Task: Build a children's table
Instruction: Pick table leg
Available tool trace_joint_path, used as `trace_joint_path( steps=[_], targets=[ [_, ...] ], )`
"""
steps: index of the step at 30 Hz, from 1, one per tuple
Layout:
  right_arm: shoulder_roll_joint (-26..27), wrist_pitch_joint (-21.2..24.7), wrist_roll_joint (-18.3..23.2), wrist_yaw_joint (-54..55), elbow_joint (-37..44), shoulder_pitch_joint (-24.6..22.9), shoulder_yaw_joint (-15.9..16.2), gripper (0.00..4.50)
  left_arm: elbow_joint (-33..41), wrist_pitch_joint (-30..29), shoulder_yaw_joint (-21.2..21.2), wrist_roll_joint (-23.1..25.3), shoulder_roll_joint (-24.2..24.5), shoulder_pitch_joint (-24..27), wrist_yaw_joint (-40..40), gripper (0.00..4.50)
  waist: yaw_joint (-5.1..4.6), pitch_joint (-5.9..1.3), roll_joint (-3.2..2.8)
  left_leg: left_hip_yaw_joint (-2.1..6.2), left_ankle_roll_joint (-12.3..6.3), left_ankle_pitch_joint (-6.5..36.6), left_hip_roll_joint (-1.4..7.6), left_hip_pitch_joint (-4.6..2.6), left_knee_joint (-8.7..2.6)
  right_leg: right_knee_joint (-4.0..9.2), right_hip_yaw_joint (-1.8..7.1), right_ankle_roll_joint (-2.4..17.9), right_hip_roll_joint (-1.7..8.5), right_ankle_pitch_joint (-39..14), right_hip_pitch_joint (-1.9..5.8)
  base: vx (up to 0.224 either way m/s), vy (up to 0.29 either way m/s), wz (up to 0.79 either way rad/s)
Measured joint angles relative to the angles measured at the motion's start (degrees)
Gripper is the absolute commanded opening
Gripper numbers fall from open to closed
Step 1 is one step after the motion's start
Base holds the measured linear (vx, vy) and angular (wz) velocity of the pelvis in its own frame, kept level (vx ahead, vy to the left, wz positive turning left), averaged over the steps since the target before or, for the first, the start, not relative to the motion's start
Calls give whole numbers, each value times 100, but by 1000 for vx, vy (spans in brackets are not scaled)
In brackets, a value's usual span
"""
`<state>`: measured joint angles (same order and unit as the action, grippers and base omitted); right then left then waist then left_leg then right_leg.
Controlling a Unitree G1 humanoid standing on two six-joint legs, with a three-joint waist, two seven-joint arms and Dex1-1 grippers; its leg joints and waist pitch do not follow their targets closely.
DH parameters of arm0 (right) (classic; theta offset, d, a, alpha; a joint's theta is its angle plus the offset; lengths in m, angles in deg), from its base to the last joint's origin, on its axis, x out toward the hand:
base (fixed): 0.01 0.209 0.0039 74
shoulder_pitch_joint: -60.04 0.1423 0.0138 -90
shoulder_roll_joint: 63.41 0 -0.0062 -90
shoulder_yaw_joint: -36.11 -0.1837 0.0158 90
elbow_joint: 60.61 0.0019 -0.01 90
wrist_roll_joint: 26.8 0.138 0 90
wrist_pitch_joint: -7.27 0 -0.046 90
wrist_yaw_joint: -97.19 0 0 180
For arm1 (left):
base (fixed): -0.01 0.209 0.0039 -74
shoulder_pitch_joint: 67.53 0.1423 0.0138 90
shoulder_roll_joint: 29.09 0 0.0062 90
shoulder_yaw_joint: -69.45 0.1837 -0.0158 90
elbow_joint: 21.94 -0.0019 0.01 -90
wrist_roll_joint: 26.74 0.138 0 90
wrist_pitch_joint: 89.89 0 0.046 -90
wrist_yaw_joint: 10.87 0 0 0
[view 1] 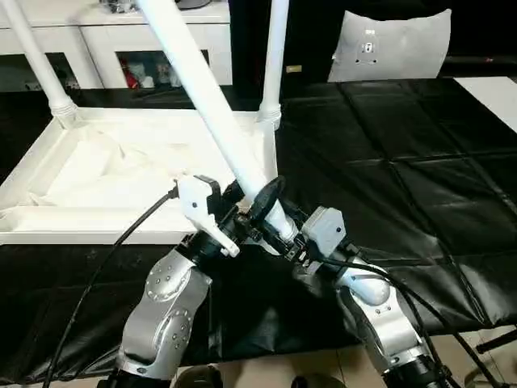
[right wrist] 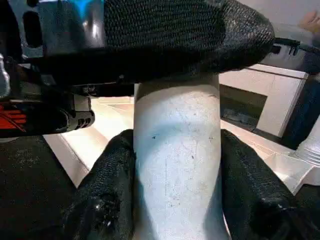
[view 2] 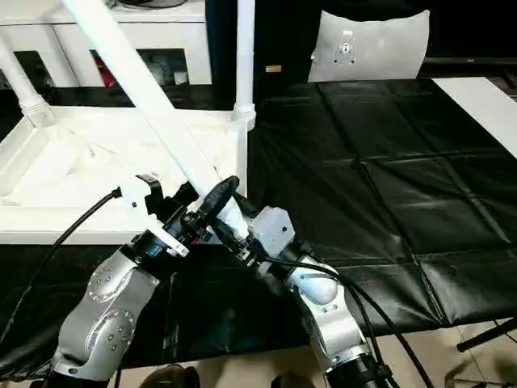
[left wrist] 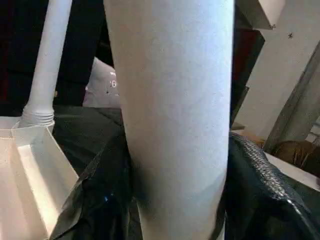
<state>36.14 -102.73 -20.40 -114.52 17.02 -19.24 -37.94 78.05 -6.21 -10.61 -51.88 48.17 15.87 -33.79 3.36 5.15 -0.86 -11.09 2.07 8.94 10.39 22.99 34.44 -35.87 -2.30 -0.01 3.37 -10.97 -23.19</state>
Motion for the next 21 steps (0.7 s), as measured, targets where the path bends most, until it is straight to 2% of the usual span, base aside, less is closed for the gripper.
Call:
trace_joint_path(
  steps=[6, 12, 13, 14, 16, 18, 21],
  targets=[
    [1, -27, -24, 7, -34, 7, -3, 192, 0, -108, -51, -87, -41, -4, 6, 205, -1, -4, 1, 0, 0, 0, 0, -1, 0, 0, 0, 0, 0, 1, 1, 0, 0, 0],
    [2, 179, 67, -4, -151, 148, -91, 192, -6, -749, -162, -162, -61, -359, 370, 201, -5, -9, 3, 0, 0, 0, 0, -4, 3, 0, 0, 0, 0, 11, 4, 0, 0, 0],
    [6, 243, 103, -6, -133, 149, -102, 248, -6, -826, -162, -167, -44, -407, 398, 200, -4, -9, 3, 0, 0, 0, 0, -4, 3, 0, 0, 0, 0, 11, 4, 0, 0, 0],
    [13, 277, 137, -6, -129, 153, -104, 262, -5, -872, -162, -170, -30, -451, 414, 200, -4, -9, 3, 0, 0, 0, 0, -4, 3, 0, 0, 1, 0, 13, 4, 0, 0, 0],
    [16, 394, 185, -51, -74, 185, -89, 268, 6, -951, -220, -173, -3, -520, 471, 200, -9, -11, 2, 0, 0, 0, 1, -4, 3, -1, -1, 2, -1, 14, 4, 0, 0, 0],
    [8, 450, 228, -163, -14, 180, -74, 296, 25, -1004, -458, -167, 31, -571, 630, 199, -24, -13, -2, 0, 0, 0, 2, -4, 3, 0, -1, 3, -2, 14, 3, 0, 0, 0],
    [-37, 533, 282, -261, 21, 178, -64, 315, 39, -1139, -700, -199, 58, -659, 787, 198, -14, -13, 0, 0, 0, 0, 3, -3, 3, 1, -2, 5, -3, 16, 4, 0, 0, 0]
  ],
)
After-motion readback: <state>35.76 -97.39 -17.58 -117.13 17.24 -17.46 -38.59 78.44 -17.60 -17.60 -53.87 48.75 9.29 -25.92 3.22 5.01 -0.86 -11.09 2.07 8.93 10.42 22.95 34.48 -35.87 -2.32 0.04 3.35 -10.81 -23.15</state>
